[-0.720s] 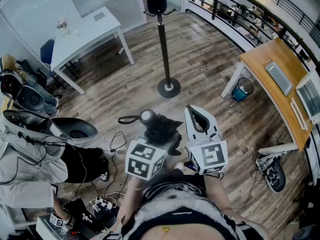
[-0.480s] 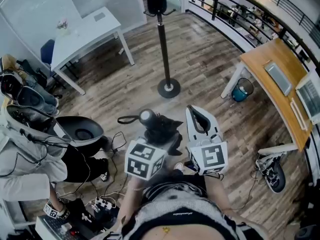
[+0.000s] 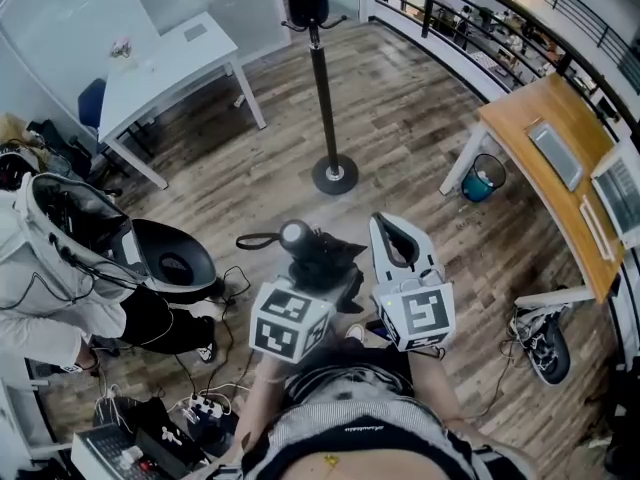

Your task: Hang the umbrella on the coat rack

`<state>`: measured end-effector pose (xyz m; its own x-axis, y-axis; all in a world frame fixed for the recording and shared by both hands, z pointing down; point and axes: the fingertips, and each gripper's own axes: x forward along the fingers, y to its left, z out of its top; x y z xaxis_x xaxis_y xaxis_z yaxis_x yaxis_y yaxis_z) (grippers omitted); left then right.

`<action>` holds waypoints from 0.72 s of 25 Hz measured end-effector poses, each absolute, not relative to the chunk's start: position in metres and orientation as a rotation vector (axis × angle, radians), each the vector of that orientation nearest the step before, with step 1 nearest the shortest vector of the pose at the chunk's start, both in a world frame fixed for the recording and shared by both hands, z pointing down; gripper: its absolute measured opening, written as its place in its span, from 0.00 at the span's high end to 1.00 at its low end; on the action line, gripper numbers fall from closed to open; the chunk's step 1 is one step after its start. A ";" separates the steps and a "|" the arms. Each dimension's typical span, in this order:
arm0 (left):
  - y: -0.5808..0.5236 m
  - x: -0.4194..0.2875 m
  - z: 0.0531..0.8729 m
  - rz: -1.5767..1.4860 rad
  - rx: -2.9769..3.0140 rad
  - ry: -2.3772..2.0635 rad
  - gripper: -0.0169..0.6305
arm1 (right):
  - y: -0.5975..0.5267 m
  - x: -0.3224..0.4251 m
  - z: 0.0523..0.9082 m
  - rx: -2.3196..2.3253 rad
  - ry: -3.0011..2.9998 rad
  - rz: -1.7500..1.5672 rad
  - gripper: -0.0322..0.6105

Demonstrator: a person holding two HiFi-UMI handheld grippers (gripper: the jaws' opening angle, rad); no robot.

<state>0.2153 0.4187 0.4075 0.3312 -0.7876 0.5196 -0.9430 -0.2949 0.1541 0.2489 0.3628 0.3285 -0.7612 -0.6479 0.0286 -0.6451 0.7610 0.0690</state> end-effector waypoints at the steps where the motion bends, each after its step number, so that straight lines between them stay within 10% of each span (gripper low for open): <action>1: 0.418 0.216 0.408 0.487 2.170 -1.518 0.56 | 0.361 0.250 0.328 1.074 -2.902 -0.080 0.95; 18: 0.351 0.176 0.420 0.503 2.218 -1.417 0.56 | 0.294 0.205 0.327 1.142 -2.870 -0.101 0.94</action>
